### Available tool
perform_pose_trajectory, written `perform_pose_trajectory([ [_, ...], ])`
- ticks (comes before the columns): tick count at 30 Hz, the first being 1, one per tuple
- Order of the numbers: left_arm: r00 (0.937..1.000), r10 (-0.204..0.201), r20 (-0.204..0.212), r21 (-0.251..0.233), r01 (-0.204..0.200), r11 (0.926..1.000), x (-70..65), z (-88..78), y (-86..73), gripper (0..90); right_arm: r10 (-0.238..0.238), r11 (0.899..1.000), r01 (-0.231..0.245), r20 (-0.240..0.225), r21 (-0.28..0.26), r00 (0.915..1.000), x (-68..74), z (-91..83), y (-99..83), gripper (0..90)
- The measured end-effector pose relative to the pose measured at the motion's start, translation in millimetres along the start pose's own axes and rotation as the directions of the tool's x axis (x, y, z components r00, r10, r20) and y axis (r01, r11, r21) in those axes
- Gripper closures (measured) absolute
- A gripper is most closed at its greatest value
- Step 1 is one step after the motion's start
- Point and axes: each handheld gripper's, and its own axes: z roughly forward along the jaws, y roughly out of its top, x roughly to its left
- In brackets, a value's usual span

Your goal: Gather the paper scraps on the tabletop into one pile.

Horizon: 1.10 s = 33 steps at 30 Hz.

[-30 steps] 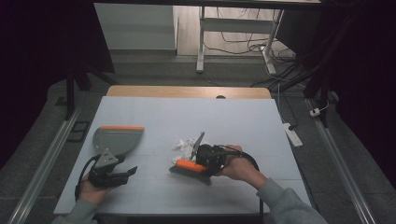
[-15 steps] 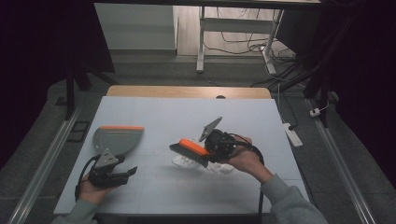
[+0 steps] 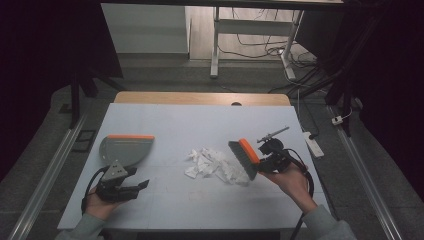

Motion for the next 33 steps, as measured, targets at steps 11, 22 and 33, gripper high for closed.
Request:
perform_pose_trajectory([
  [11, 1.0000, 0.005, -0.003, 0.001, -0.005, 1.0000, -2.0, 0.0, 0.3, 35.1, 0.114, 0.992, -0.114, 0.007, 0.055, 0.9934, 0.2, 26.3, 7.0, 70.8],
  [22, 0.9994, -0.008, -0.033, 0.018, 0.008, 0.9998, -1.4, 0.7, -1.6, 35.0, 0.007, 0.996, -0.017, -0.117, -0.084, 0.9932, 30.7, 48.8, 52.9, 70.7],
  [33, 0.9985, -0.019, -0.052, 0.032, 0.021, 0.9993, -2.0, 3.6, -1.5, 35.1, -0.034, 0.968, -0.002, -0.141, -0.253, 0.9894, 15.6, 7.3, 36.9, 70.7],
])
